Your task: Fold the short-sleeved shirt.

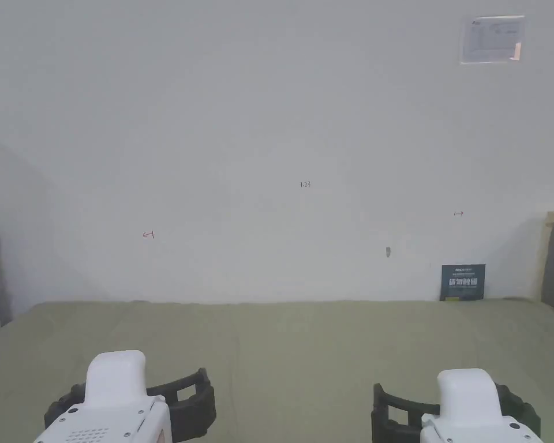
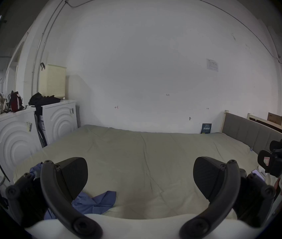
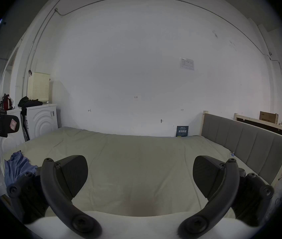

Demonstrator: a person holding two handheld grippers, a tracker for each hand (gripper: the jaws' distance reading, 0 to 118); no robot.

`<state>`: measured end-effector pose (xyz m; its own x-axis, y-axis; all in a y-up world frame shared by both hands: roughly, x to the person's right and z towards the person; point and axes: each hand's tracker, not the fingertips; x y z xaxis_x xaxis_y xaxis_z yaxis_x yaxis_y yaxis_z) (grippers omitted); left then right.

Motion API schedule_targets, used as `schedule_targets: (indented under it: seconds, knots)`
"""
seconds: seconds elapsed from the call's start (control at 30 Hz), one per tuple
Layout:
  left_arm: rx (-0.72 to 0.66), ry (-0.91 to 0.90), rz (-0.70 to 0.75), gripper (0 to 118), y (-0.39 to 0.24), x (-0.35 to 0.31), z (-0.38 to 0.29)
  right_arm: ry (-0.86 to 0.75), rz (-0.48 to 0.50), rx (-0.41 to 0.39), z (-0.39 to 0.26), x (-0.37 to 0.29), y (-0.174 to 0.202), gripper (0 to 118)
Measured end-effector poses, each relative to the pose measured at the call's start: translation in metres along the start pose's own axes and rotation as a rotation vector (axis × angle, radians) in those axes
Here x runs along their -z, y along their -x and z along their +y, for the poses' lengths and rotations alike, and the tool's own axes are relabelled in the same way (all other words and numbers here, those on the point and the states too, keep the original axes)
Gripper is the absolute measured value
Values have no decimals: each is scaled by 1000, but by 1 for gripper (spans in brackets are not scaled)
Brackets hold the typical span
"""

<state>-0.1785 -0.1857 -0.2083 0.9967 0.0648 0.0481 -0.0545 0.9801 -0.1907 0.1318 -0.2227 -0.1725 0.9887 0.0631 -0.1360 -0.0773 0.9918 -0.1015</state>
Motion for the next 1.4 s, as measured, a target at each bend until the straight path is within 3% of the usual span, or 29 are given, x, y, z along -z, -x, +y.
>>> schedule_targets:
  seconds: [0.23, 0.27, 0.3, 0.33, 0.37, 0.47, 0.8, 0.9, 1.2, 1.4]
  knots:
    - [32, 29, 7, 114, 1, 2, -2, 41, -5, 10, 0, 1, -6, 115]
    - [49, 56, -14, 100, 2, 5, -4, 44, -12, 12, 1, 0, -6, 99]
    - [47, 39, 4, 63, 1, 5, -6, 50, -22, 8, 0, 0, -6, 62]
    - [69, 27, 48, 0, -1, 5, -7, 60, -63, -3, 0, 0, -5, 0]
    - [95, 24, 121, 0, -1, 9, -12, 83, -100, -12, -1, 3, -5, 0]
    - [71, 41, 9, 0, 3, 13, -6, 85, -65, 7, -5, 2, -3, 0]
    - [76, 26, 62, 0, 13, 6, -15, 115, -56, -19, -15, 3, 14, 0]
    - [61, 20, 122, 0, 34, -8, -14, 116, 11, -25, -11, 5, 37, 0]
    - [34, 20, 445, 0, 141, -92, -17, 144, 371, 12, -5, 27, 155, 0]
    - [25, 34, 602, 0, 191, -142, -21, 122, 499, -15, 2, 50, 202, 0]
